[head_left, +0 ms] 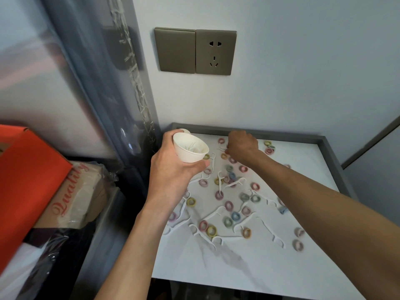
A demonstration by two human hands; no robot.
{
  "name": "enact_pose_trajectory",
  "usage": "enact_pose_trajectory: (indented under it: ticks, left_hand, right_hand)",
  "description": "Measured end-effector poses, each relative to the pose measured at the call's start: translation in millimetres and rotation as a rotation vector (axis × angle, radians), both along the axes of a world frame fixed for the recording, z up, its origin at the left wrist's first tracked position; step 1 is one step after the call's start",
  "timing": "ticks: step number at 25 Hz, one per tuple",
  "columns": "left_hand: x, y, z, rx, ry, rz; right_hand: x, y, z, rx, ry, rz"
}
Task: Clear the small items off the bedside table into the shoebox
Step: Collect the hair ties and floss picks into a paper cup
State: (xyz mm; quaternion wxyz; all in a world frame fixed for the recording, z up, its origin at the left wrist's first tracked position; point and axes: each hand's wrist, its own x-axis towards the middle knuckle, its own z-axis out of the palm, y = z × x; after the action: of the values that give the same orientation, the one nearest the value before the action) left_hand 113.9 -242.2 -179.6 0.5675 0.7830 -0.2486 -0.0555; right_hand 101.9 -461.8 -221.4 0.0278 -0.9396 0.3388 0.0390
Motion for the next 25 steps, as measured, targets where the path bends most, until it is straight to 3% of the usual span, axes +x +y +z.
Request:
enact_pose_trajectory:
  ticks: [5,8,10,14,17,19,23,25]
  left_hand:
    - [1,2,-1,0.01,0.009,-0.004]
    - [-1,2,-1,0.039,0.015,-0.03]
    - [-4,1,0,0.05,0.019,-0.055]
    - [-13,-4,3,0.052,-0.004,-0.103]
    - [-22,-9,5,0.044,0.015,-0.139]
    - [-25,-10,5,0.023,0.014,-0.157]
    - [-30,-12,2,0.023,0.004,-0.141]
    - [-32,-14,-1,0.028,-0.004,-0.151]
  right_hand:
    - [-7,1,8,-0.013,0.015,0.117]
    - [-17,-2,46,0.291,-0.339,0.101]
    - [-37,8,83,0.506,-0.536,0.244]
    - [-65,43,132,0.533,-0.386,0.513]
    - [-64,65,133,0.494,-0.232,0.58]
    - [-66,70,131,0.453,-0.252,0.617]
    - [-105,42,115,0.428,-0.634,0.35]
    - [-135,29,84,0.377,-0.546,0.113]
